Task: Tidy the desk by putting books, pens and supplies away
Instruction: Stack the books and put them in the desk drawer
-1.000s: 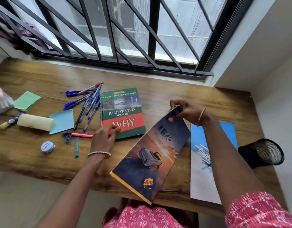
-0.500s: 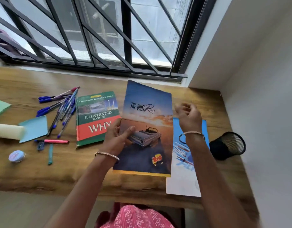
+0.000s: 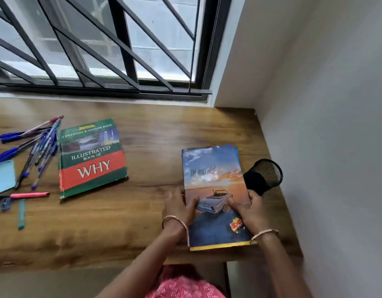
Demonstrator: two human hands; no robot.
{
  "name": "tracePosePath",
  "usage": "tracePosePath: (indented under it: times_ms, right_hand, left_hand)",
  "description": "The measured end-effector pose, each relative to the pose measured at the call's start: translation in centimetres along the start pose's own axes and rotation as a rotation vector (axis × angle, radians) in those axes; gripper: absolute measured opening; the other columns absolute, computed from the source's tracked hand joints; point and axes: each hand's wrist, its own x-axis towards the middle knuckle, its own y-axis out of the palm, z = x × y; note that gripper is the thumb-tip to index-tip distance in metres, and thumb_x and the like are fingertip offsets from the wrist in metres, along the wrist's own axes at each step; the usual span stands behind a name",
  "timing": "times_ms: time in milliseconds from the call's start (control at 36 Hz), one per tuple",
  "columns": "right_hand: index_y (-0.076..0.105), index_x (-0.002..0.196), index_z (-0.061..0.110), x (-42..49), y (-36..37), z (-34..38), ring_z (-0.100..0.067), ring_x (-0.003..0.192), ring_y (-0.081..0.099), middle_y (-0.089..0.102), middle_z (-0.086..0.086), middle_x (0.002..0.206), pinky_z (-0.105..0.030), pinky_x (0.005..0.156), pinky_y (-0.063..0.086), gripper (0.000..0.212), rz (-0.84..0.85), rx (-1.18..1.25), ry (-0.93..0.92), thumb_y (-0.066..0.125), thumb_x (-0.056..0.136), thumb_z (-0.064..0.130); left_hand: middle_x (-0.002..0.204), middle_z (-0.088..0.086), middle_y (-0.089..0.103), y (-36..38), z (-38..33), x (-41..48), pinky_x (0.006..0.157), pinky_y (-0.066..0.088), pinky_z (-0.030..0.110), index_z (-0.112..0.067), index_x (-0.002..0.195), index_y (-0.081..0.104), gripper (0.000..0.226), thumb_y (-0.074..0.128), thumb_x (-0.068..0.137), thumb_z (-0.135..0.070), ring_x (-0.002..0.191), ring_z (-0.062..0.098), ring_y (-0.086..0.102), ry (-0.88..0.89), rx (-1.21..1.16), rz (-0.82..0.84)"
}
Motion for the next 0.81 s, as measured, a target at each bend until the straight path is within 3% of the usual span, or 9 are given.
tracePosePath:
  times_ms: [56,111,167,222,306,389,528,639,806]
  right_hand:
    - [0.064,0.099,0.022,1.0,0.0,-1.4,-0.016,0.079,0.072,0.075,0.003,0.086,-0.047,0.075,0.058,0.056,-0.049,-0.099,0.009,0.077,0.057,0.056]
    - [0.062,0.096,0.025,1.5,0.2,-2.5,-0.019,0.078,0.070,0.072,0.004,0.084,-0.045,0.071,0.058,0.058,-0.124,-0.221,-0.008,0.069,0.056,0.066]
    - [0.067,0.096,0.023,0.9,0.2,-2.1,-0.025,0.080,0.067,0.070,-0.001,0.084,-0.036,0.067,0.055,0.049,-0.172,-0.385,-0.056,0.071,0.064,0.060]
    - [0.071,0.094,0.015,0.6,0.1,-1.6,-0.030,0.083,0.064,0.070,-0.009,0.087,-0.027,0.061,0.041,0.038,-0.224,-0.544,-0.089,0.076,0.072,0.046]
    - [0.074,0.085,0.011,0.5,0.2,-1.0,-0.031,0.079,0.064,0.070,-0.010,0.082,-0.024,0.060,0.034,0.032,-0.264,-0.546,-0.072,0.080,0.071,0.040]
    - [0.075,0.075,0.010,0.9,0.7,-0.5,-0.030,0.070,0.065,0.072,-0.010,0.074,-0.026,0.055,0.040,0.027,-0.266,-0.521,-0.037,0.081,0.071,0.037]
    - [0.077,0.085,0.014,1.0,1.7,0.2,-0.027,0.076,0.067,0.074,-0.006,0.083,-0.031,0.062,0.053,0.029,-0.293,-0.504,-0.027,0.082,0.069,0.038]
    - [0.076,0.096,0.016,1.7,3.0,0.4,-0.025,0.082,0.068,0.073,-0.005,0.093,-0.034,0.068,0.057,0.040,-0.287,-0.514,-0.050,0.081,0.067,0.044]
    - [0.077,0.099,0.015,2.2,3.3,0.2,-0.028,0.082,0.067,0.073,-0.009,0.091,-0.037,0.068,0.057,0.040,-0.265,-0.525,-0.075,0.080,0.068,0.042]
  left_hand:
    - [0.105,0.008,0.059,0.3,-0.5,-0.2,0.082,0.050,0.038,-0.016,0.104,0.063,0.038,0.068,0.079,-0.045,0.097,0.028,0.059,0.003,0.073,-0.040]
    - [0.109,0.008,0.058,0.6,-1.0,-0.3,0.084,0.049,0.038,-0.015,0.108,0.063,0.040,0.069,0.079,-0.042,0.100,0.028,0.058,0.001,0.095,-0.044]
    - [0.114,0.008,0.059,0.8,-1.3,-0.2,0.088,0.047,0.037,-0.015,0.113,0.062,0.040,0.069,0.080,-0.036,0.105,0.028,0.058,0.000,0.093,-0.043]
    - [0.118,0.009,0.059,0.8,-1.6,-0.1,0.090,0.045,0.036,-0.015,0.119,0.060,0.040,0.067,0.083,-0.031,0.109,0.028,0.057,0.005,0.090,-0.045]
    - [0.118,0.006,0.059,0.7,-1.8,0.0,0.090,0.048,0.036,-0.021,0.127,0.057,0.044,0.066,0.084,-0.028,0.109,0.026,0.058,0.018,0.100,-0.058]
    - [0.109,0.003,0.066,0.2,-1.6,0.4,0.082,0.050,0.034,-0.027,0.121,0.063,0.039,0.066,0.082,-0.026,0.102,0.024,0.062,0.036,0.103,-0.086]
    - [0.093,-0.001,0.073,-1.2,-1.1,0.6,0.074,0.045,0.028,-0.030,0.114,0.069,0.035,0.069,0.080,-0.024,0.091,0.021,0.065,-0.010,0.074,-0.121]
    - [0.095,0.000,0.073,-2.1,-0.3,0.7,0.078,0.048,0.032,-0.029,0.115,0.068,0.035,0.071,0.080,-0.026,0.095,0.023,0.065,-0.023,0.077,-0.142]
    - [0.100,0.004,0.073,-3.0,0.1,0.7,0.082,0.050,0.032,-0.026,0.117,0.068,0.036,0.070,0.081,-0.025,0.098,0.024,0.065,0.013,0.069,-0.102]
